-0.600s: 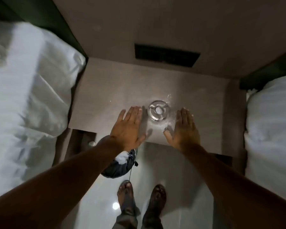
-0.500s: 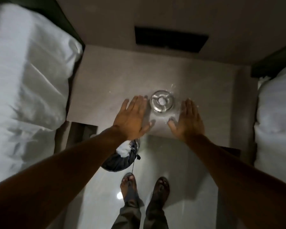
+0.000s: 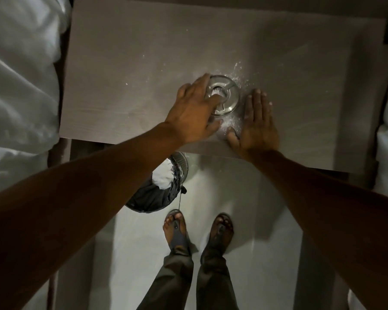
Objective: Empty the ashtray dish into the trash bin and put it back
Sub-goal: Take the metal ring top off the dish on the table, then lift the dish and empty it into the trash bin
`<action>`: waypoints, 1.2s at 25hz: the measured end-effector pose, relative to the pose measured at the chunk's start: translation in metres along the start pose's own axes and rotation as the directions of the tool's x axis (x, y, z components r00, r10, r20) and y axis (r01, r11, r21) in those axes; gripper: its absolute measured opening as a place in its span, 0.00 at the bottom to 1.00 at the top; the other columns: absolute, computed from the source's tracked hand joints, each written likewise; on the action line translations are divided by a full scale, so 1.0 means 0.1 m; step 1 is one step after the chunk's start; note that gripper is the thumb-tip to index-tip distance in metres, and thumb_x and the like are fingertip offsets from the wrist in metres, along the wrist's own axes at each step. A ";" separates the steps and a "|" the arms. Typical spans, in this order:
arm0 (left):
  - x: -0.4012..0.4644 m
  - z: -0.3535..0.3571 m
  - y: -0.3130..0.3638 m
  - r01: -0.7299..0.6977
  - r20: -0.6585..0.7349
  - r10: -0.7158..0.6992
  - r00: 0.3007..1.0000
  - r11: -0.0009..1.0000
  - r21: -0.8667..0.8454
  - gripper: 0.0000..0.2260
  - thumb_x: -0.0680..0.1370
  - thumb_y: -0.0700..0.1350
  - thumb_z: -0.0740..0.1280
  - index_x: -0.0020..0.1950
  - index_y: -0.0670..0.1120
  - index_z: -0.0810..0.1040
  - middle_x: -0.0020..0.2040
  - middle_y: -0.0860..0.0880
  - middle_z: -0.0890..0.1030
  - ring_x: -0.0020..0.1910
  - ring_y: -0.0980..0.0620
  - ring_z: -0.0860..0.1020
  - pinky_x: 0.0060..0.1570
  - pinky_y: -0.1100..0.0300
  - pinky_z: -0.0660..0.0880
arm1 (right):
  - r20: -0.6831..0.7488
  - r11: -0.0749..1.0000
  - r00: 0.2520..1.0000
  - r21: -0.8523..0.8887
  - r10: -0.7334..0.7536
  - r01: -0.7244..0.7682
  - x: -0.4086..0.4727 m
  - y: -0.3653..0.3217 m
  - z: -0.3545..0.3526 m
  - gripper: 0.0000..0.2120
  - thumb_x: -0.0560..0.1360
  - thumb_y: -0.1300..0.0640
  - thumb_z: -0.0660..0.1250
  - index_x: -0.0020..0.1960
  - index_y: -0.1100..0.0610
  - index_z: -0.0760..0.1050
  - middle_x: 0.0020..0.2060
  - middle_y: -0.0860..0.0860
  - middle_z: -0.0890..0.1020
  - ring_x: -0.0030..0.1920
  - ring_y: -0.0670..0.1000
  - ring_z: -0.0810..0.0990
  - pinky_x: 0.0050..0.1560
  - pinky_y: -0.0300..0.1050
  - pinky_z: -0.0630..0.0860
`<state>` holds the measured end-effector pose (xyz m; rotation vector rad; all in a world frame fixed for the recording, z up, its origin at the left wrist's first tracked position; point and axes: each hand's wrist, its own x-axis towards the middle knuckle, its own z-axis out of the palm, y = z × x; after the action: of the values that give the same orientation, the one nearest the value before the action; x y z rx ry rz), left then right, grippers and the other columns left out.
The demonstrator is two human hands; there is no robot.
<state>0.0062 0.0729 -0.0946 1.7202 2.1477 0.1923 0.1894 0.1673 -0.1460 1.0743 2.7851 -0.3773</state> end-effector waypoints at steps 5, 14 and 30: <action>0.11 0.01 -0.06 0.023 -0.010 -0.024 1.000 0.998 -0.059 0.21 0.73 0.55 0.74 0.62 0.47 0.79 0.79 0.35 0.60 0.77 0.38 0.61 0.74 0.42 0.56 | -0.049 1.000 0.999 -0.022 -0.007 0.006 0.06 0.00 0.03 0.46 0.75 0.38 0.56 0.80 0.69 0.52 0.80 0.67 0.55 0.81 0.66 0.51 0.80 0.62 0.50; -0.14 -0.30 -0.63 0.181 -0.274 -0.236 0.932 0.961 -0.210 0.18 0.70 0.57 0.75 0.55 0.51 0.80 0.74 0.44 0.70 0.66 0.52 0.71 0.69 0.52 0.69 | -0.066 1.000 0.998 0.001 -0.010 0.010 0.05 0.01 0.04 0.46 0.75 0.38 0.57 0.80 0.69 0.52 0.80 0.67 0.54 0.81 0.65 0.50 0.81 0.61 0.49; -0.13 0.05 -0.42 -0.347 -0.244 0.339 0.908 0.938 0.011 0.09 0.79 0.44 0.69 0.55 0.42 0.85 0.49 0.43 0.84 0.48 0.38 0.78 0.44 0.45 0.78 | -0.154 1.000 0.988 0.006 -0.022 0.023 0.06 0.03 0.09 0.46 0.74 0.40 0.60 0.79 0.70 0.55 0.79 0.68 0.57 0.81 0.65 0.53 0.80 0.61 0.51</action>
<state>-0.0281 0.0491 -0.1105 2.1427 1.9650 0.5573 0.1878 0.1708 -0.1567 1.1201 2.9343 -0.3206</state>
